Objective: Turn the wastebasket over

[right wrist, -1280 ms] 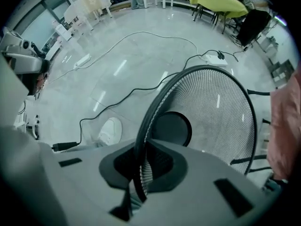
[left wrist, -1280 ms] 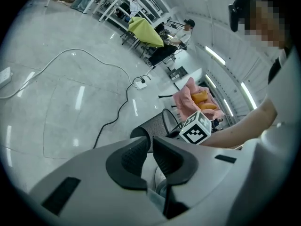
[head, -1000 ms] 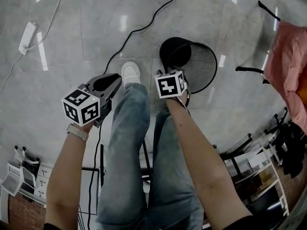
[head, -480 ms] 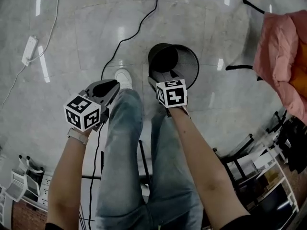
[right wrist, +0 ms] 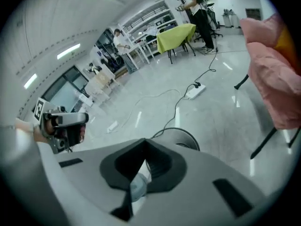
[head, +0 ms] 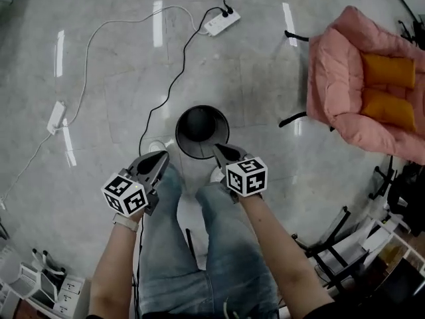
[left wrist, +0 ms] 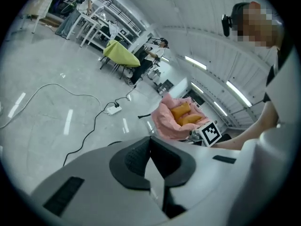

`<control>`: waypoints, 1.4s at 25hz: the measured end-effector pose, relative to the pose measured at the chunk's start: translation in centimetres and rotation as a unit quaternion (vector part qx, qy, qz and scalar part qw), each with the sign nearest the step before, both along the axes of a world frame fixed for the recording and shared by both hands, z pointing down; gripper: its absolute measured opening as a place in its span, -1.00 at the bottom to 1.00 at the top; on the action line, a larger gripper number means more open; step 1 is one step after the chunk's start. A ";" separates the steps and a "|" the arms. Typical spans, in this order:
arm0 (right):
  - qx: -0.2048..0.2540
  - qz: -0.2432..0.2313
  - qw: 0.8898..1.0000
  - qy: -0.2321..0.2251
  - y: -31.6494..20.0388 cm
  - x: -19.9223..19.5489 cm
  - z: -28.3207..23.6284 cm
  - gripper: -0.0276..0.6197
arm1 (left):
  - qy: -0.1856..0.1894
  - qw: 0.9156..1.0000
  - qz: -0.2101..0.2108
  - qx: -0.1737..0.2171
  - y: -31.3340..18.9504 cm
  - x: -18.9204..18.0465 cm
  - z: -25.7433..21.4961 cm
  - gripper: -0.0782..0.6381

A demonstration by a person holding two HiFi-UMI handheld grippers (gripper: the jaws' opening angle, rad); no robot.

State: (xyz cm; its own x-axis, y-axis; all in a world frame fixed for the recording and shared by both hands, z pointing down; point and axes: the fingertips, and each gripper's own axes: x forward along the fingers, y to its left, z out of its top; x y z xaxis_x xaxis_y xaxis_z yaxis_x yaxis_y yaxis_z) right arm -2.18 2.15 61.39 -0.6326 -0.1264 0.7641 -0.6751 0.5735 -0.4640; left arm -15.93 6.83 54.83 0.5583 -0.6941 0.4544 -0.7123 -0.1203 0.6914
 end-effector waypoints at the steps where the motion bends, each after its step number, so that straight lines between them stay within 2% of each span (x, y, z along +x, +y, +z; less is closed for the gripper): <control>1: -0.005 0.003 1.000 -0.027 0.0 0.5 -2.0 -0.88 | 0.005 1.000 0.000 0.005 -0.2 0.9 -1.7 -0.74; 4: -0.009 0.000 0.995 -0.099 0.2 2.1 -8.5 -0.89 | 0.022 0.999 0.011 0.025 -0.2 3.8 -7.3 -0.74; 7: 0.016 -0.011 0.990 -0.143 0.0 3.5 -15.2 -0.89 | 0.004 0.998 0.029 0.048 -0.1 6.0 -13.0 -0.74; 10: 0.050 -0.033 0.982 -0.181 0.4 4.1 -21.8 -0.89 | 0.008 0.998 0.011 0.069 0.0 7.2 -18.8 -0.74; 15: 0.129 -0.088 0.965 -0.210 1.9 3.8 -32.6 -0.89 | -0.019 0.991 -0.005 0.130 -0.9 8.4 -27.9 -0.74; 19: 0.193 -0.101 0.947 -0.236 3.3 3.1 -39.9 -0.89 | -0.023 0.986 -0.008 0.167 -0.7 8.9 -34.2 -0.74; 23: 0.238 -0.074 0.935 -0.253 3.5 2.0 -45.1 -0.89 | -0.036 0.975 0.021 0.218 -0.2 8.8 -39.6 -0.74; 26: 0.261 -0.052 0.926 -0.267 4.0 2.1 -48.8 -0.89 | -0.022 0.965 0.045 0.259 0.7 8.9 -44.0 -0.74; 29: 0.295 -0.056 0.916 -0.265 4.6 1.8 -52.2 -0.89 | -0.017 0.952 0.078 0.296 1.7 8.9 -47.9 -0.74; 32: 0.326 -0.060 0.906 -0.263 4.7 1.9 -54.3 -0.89 | -0.019 0.943 0.103 0.316 1.8 9.3 -50.0 -0.74; 35: 0.341 -0.057 0.903 -0.256 4.9 2.4 -55.4 -0.89 | -0.020 0.937 0.111 0.330 1.6 9.8 -51.2 -0.75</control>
